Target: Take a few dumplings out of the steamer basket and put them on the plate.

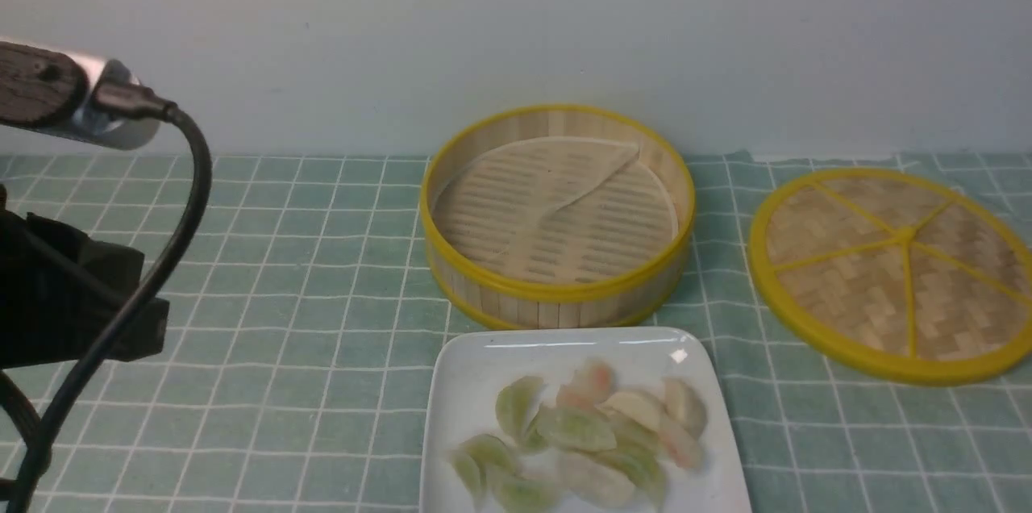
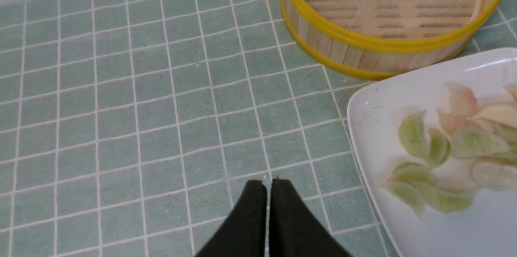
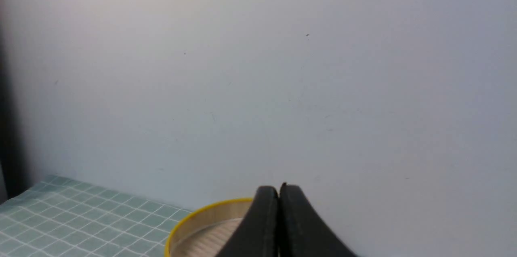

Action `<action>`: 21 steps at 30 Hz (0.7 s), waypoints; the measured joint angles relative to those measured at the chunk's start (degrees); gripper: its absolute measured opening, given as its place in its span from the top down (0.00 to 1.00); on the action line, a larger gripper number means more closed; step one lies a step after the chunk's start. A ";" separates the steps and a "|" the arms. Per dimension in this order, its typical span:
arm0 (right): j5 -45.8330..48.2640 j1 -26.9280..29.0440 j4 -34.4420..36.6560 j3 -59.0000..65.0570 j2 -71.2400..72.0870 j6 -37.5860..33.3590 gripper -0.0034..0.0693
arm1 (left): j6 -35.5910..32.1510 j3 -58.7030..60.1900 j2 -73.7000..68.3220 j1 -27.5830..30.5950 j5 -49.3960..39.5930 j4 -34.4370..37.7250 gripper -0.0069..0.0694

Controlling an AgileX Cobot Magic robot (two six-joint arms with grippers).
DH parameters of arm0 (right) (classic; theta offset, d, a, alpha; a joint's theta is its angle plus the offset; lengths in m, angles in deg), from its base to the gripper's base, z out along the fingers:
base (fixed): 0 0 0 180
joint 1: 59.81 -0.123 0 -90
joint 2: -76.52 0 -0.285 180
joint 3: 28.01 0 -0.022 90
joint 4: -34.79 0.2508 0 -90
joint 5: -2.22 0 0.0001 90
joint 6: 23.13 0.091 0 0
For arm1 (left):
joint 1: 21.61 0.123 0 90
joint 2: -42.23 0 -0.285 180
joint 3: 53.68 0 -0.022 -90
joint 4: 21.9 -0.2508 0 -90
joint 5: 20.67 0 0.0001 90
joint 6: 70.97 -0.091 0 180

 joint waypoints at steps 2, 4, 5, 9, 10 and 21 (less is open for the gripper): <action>-1.79 0.00 -0.12 1.60 1.71 0.21 0.97 | -0.06 0.00 0.47 0.00 0.05 0.51 0.92; -2.65 0.00 0.32 2.39 2.68 0.28 0.97 | -0.34 0.05 1.80 0.00 0.05 0.82 0.92; -2.70 0.00 0.69 2.63 3.05 0.35 0.97 | -0.34 0.22 3.57 0.00 0.05 0.83 0.92; -2.82 0.00 1.60 2.96 3.24 0.41 0.97 | -0.40 1.37 10.54 0.00 0.54 0.83 0.92; -2.87 0.00 1.72 2.96 3.24 0.46 0.97 | -0.40 2.51 14.62 0.00 1.14 0.77 0.92; -3.06 0.00 1.79 2.96 3.24 0.52 0.97 | -0.04 10.12 32.31 0.00 1.78 1.26 0.92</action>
